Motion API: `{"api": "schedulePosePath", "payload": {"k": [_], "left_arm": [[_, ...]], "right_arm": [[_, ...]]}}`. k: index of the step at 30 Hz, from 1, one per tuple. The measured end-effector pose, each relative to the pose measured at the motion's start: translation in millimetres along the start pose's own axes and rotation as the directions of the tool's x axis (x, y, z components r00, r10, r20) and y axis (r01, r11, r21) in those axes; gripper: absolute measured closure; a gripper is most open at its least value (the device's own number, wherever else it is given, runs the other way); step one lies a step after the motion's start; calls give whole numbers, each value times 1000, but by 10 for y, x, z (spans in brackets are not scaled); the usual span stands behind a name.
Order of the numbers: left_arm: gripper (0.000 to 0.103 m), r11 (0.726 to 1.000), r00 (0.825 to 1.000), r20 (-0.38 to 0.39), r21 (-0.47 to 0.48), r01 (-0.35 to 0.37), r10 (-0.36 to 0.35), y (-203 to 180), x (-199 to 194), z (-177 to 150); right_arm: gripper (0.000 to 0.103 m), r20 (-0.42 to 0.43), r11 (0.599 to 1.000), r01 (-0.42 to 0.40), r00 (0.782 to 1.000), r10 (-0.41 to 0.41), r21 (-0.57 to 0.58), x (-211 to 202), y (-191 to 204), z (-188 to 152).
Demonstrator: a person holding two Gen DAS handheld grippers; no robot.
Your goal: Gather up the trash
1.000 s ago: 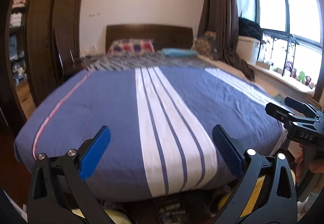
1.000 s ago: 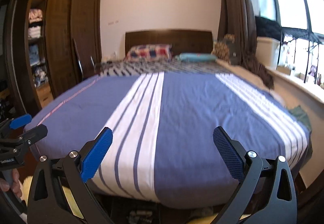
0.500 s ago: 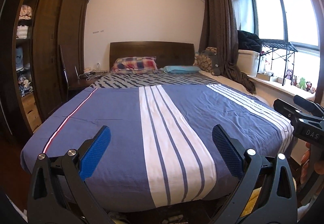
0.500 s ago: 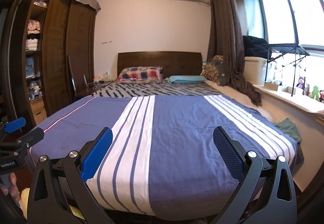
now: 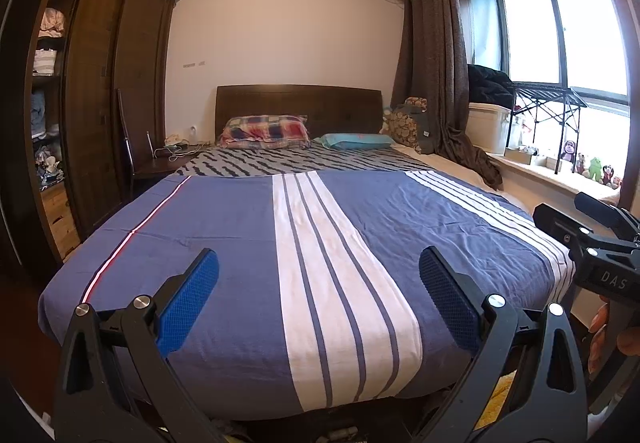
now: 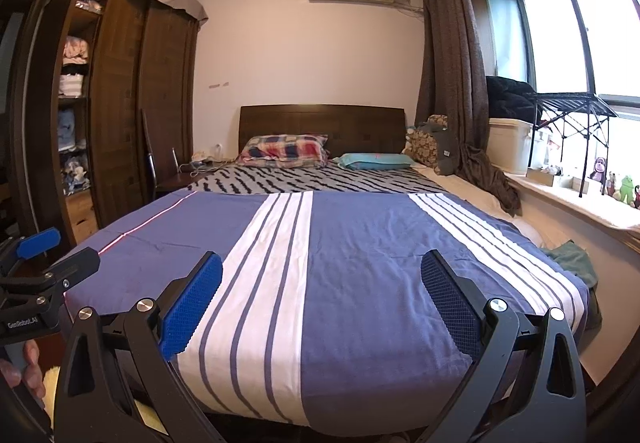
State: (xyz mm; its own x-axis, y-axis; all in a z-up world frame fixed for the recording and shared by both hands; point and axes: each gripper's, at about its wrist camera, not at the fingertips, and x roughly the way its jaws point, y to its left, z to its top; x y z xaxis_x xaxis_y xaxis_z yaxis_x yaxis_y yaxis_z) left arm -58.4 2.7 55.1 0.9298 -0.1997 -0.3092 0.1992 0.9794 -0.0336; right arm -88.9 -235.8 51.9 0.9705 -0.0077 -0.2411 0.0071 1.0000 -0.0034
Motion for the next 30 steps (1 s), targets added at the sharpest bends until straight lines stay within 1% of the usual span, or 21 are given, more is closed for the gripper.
{"api": "schedulePosePath", "payload": {"k": [10, 30], "left_arm": [[8, 1000, 1000, 1, 0, 12, -12, -11, -17, -11], [8, 1000, 1000, 2, -2, 7, -7, 34, -27, 0]], "right_arm": [[3, -5, 1000, -13, 1000, 13, -1, 19, 23, 6], [3, -12, 1000, -28, 1000, 28, -9, 1, 34, 1]]}}
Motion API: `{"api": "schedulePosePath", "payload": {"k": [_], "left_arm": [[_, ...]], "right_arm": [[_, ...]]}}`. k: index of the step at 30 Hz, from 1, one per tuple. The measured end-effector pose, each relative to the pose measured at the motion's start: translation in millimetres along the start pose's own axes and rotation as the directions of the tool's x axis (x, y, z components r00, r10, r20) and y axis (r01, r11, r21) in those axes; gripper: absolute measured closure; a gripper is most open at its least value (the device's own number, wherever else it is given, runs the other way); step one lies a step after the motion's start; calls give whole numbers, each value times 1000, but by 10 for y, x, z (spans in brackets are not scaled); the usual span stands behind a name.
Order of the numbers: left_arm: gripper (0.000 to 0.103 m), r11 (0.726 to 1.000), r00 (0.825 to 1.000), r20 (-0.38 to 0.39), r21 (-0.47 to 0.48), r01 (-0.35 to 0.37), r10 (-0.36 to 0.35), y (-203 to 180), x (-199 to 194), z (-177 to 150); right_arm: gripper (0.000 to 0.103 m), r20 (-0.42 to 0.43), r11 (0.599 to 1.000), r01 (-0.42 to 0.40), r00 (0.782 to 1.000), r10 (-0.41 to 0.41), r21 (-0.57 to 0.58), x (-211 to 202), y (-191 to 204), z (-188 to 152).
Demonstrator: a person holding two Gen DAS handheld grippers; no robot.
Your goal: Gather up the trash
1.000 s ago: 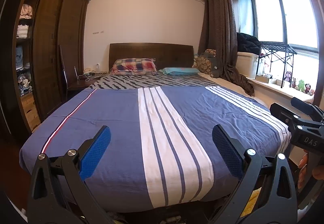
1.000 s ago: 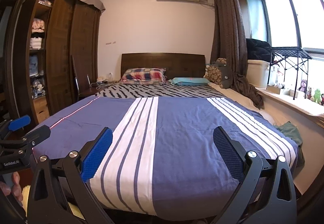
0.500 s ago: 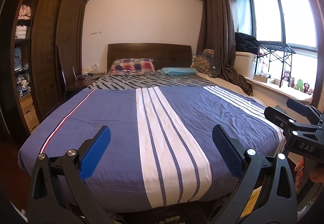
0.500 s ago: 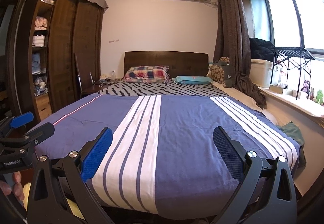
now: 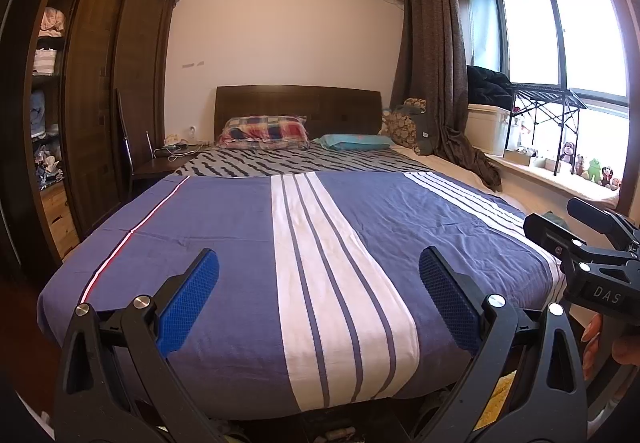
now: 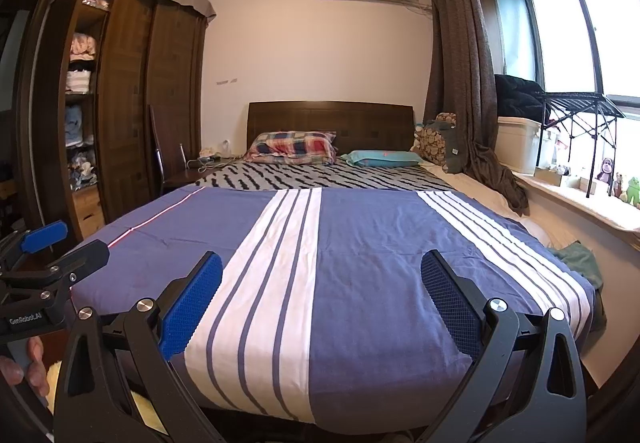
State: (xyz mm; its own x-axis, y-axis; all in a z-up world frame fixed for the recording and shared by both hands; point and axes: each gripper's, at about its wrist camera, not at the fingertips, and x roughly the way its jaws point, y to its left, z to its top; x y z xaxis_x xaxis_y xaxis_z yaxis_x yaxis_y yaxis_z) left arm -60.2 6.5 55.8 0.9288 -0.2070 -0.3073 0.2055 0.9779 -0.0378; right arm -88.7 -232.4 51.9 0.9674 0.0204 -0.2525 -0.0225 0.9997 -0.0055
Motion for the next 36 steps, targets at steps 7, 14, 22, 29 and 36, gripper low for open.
{"api": "schedulePosePath", "payload": {"k": [7, 14, 22, 29, 36], "left_arm": [[8, 1000, 1000, 0, -1, -6, 6, 8, -10, 13], [8, 1000, 1000, 2, -5, -10, 10, 17, -13, 42], [8, 1000, 1000, 0, -8, -13, 13, 16, 9, 63], [8, 1000, 1000, 1, -10, -14, 14, 19, 8, 65], [8, 1000, 1000, -1, -15, -19, 19, 17, 48, 74]], "right_arm": [[3, 0, 1000, -9, 1000, 9, -9, 13, 12, 18], [3, 1, 1000, -7, 1000, 7, -9, 11, 16, 13], [3, -5, 1000, -14, 1000, 14, -12, 23, 25, -9], [3, -3, 1000, -12, 1000, 12, -12, 15, 22, 5], [3, -2, 1000, -18, 1000, 18, -14, 16, 34, 3]]}}
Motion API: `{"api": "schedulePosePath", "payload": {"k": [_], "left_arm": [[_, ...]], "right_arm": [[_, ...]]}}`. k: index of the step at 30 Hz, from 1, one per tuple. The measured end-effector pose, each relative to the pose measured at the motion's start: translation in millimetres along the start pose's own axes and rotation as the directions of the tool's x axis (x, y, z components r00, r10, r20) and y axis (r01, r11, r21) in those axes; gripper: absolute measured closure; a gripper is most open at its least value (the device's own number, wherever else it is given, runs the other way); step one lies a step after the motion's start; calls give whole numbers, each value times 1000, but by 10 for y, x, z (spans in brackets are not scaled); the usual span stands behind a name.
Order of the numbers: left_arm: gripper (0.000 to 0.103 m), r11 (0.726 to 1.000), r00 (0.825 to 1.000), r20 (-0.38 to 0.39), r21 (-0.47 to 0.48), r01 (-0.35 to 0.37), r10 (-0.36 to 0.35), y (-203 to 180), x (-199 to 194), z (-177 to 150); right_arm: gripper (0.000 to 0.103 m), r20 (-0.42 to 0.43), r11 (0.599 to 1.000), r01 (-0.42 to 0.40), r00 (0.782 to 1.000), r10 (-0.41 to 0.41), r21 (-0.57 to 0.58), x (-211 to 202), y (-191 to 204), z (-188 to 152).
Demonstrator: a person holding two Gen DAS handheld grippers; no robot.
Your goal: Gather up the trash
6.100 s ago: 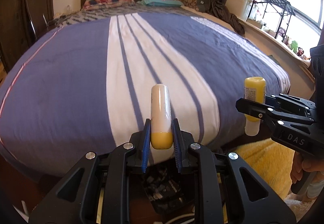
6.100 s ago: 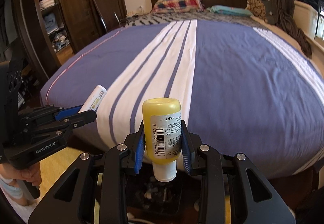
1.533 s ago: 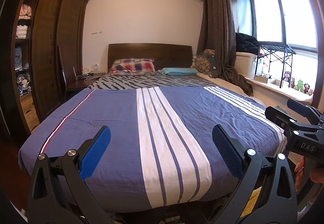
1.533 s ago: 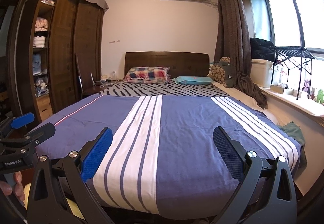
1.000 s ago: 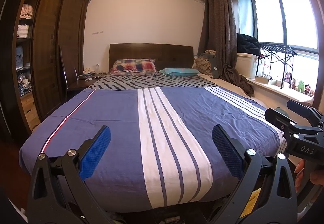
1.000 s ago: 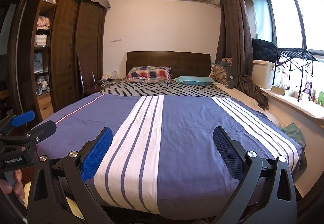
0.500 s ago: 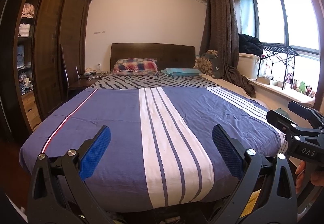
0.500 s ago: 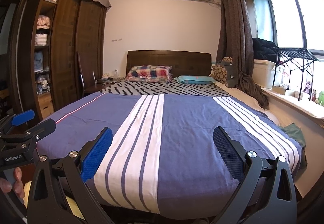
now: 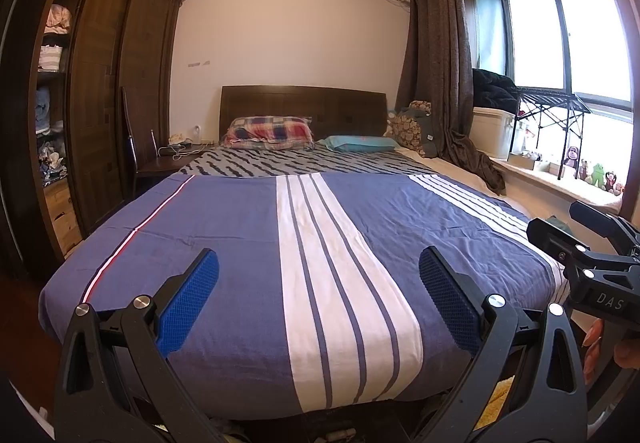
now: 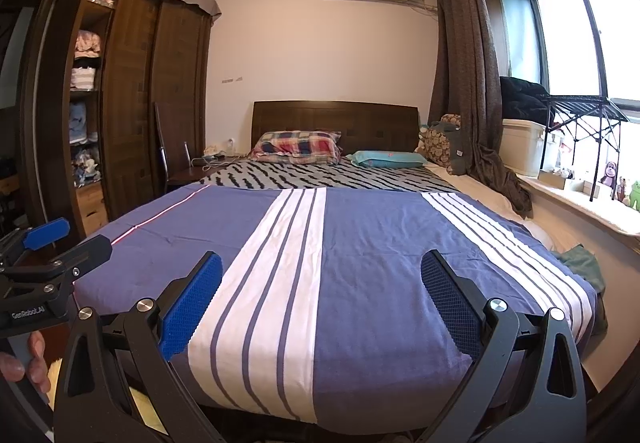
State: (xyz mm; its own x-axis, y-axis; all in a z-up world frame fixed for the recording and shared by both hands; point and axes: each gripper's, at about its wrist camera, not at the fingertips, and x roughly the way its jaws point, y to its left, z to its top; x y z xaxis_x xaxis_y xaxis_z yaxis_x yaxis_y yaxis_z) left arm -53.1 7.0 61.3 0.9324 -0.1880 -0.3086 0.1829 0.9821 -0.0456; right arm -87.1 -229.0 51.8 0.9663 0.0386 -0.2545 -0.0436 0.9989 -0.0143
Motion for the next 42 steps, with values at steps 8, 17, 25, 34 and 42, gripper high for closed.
{"api": "schedulePosePath", "payload": {"k": [8, 17, 25, 34, 42], "left_arm": [[8, 1000, 1000, 1, -3, -1, 1, 13, -11, -32], [8, 1000, 1000, -9, -22, -12, 12, 59, 26, -31], [8, 999, 1000, -11, -43, 13, -14, 89, 31, -30], [8, 999, 1000, 17, -44, -12, 13, 89, -22, -40], [8, 999, 999, 8, -27, -37, 37, 69, -18, -24]], "right_arm": [[3, -7, 1000, -1, 1000, 1, 1, 26, -8, -14], [3, -11, 1000, -5, 1000, 5, 5, 55, -13, -22], [3, -17, 1000, -5, 1000, 5, 3, 74, -7, -28], [3, -27, 1000, -6, 1000, 6, 1, 104, 6, -45], [3, -28, 1000, -5, 1000, 5, 1, 105, 8, -46]]}}
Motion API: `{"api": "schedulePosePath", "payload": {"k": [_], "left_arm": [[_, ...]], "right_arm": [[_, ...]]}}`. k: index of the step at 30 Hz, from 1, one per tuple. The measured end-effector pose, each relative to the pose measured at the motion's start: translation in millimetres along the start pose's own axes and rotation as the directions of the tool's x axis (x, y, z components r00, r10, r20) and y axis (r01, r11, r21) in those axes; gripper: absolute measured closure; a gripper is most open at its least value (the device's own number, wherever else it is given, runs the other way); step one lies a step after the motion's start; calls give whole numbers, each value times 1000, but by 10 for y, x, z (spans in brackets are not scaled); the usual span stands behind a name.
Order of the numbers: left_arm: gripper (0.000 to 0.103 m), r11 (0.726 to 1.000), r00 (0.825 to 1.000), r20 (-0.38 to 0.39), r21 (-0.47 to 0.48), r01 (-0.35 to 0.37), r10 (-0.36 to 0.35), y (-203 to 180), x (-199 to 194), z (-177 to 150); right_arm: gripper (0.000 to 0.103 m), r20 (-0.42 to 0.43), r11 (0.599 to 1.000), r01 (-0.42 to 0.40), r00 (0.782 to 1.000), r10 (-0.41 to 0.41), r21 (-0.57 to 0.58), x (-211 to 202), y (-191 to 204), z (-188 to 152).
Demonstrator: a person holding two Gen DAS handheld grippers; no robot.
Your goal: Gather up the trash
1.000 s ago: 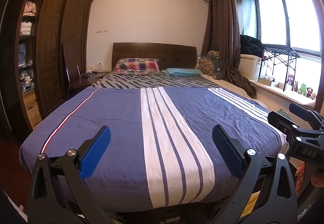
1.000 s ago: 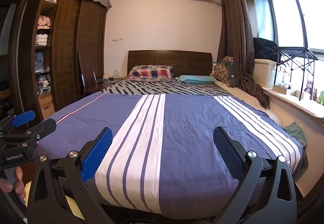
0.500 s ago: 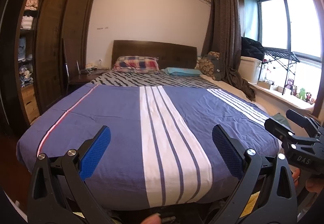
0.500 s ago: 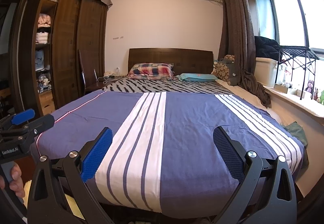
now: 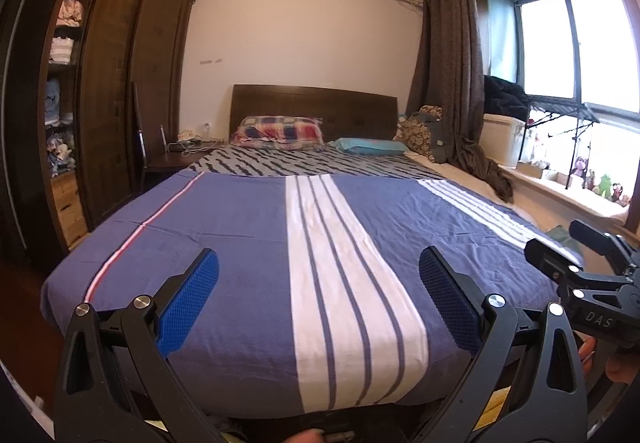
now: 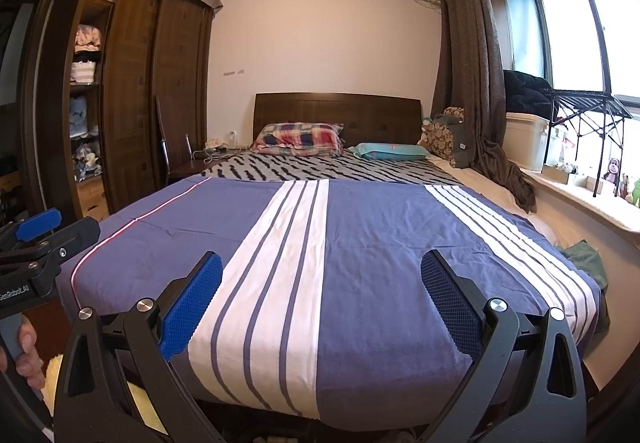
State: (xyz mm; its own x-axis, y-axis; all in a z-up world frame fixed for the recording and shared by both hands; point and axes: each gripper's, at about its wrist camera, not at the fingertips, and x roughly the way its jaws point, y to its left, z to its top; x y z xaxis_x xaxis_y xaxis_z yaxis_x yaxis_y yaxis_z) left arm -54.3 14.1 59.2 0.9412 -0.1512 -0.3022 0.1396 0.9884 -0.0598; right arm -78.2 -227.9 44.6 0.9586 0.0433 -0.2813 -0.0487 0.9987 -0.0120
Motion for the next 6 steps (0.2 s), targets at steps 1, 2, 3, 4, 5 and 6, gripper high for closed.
{"api": "schedulePosePath", "payload": {"k": [1, 2, 3, 4, 5, 6], "left_arm": [[8, 1000, 1000, -4, 8, 0, 0, -11, 11, 1], [8, 1000, 1000, -9, 6, 7, -7, -16, 18, 1], [8, 1000, 1000, -15, -4, 23, -23, -8, 30, 1], [8, 1000, 999, -18, -9, 27, -27, -3, 39, 0], [8, 1000, 999, -19, -11, 27, -27, -1, 41, -6], [8, 1000, 1000, -20, -12, 24, -24, 4, 49, -7]], "right_arm": [[3, -1, 1000, -1, 1000, 1, 0, 1, 0, 0], [3, -2, 1000, -1, 1000, 1, -1, 8, -1, -3], [3, -4, 1000, -1, 1000, 1, -2, 11, 1, -3], [3, -5, 1000, -1, 1000, 1, -2, 16, 4, -6], [3, -5, 1000, -1, 1000, 1, -2, 18, 4, -5], [3, -6, 1000, -2, 1000, 2, -2, 25, 4, -6]]}}
